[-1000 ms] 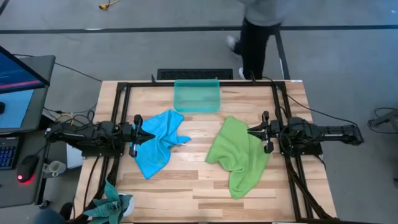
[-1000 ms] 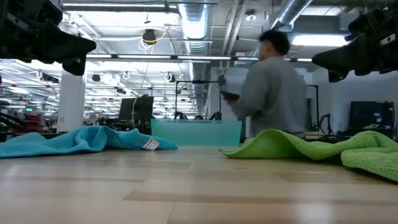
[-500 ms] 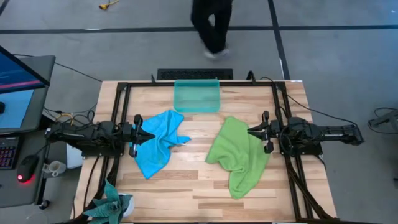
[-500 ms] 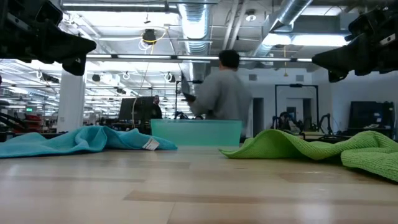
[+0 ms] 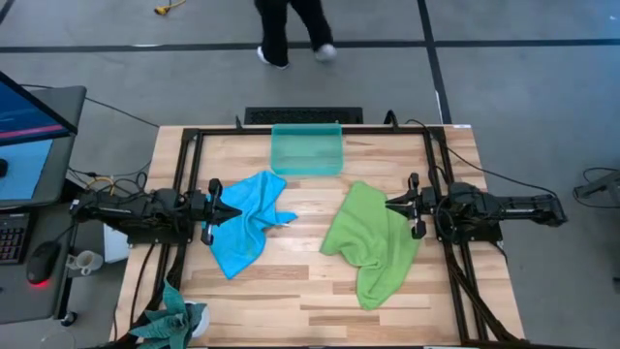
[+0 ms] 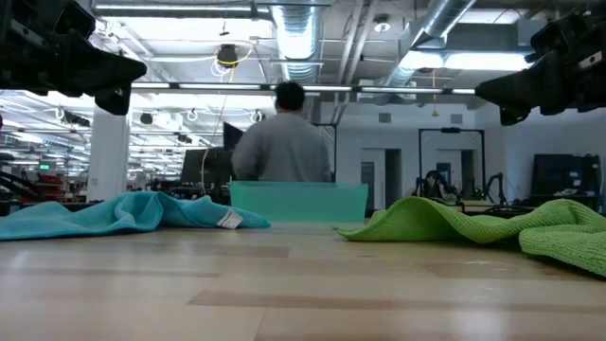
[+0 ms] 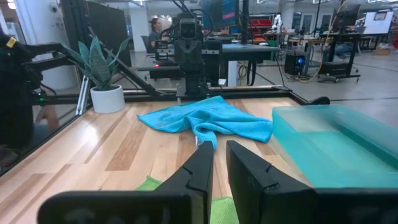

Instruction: Roll microfiber towels into tight, uniform cylinder then place into a basket

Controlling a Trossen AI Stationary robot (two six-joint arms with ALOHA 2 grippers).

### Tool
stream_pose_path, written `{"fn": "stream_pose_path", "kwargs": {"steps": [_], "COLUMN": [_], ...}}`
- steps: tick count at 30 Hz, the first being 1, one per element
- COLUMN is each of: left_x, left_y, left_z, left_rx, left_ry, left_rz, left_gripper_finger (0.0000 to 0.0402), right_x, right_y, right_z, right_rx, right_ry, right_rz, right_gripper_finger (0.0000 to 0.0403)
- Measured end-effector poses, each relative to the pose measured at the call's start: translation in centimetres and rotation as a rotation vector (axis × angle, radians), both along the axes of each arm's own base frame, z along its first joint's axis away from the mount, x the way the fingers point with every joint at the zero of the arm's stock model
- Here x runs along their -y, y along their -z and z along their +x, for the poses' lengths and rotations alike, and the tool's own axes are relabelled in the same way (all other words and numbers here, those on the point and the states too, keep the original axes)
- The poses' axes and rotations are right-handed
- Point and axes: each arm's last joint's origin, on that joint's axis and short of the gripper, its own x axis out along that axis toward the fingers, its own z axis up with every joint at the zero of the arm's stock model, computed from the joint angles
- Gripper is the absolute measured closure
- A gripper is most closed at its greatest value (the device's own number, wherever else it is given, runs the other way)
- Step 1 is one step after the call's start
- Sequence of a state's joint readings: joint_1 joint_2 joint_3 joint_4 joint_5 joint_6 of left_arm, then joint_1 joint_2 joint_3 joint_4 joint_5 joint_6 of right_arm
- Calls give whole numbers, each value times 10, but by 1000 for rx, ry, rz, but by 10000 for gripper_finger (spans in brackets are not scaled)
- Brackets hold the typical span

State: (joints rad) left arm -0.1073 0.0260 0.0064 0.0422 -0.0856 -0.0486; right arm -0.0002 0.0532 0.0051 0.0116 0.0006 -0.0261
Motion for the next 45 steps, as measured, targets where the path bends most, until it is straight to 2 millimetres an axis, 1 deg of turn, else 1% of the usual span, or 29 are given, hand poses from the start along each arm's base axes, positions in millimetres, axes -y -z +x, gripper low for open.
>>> {"fn": "stream_pose_path", "kwargs": {"steps": [33,39,45], "left_x": [0,0,0], "left_y": [0,0,0], "left_z": [0,0,0], "left_rx": [0,0,1], "left_ry": [0,0,0], "left_rz": [0,0,0], "left_gripper_finger": [401,401,401], "right_x": [0,1,1], "right_y": [0,0,0], "right_z": [0,0,0], "right_rx": [0,-1,-1], "right_ry": [0,5,2], "right_rz": [-2,-181,-201], "right_gripper_finger": [333,333,333]}}
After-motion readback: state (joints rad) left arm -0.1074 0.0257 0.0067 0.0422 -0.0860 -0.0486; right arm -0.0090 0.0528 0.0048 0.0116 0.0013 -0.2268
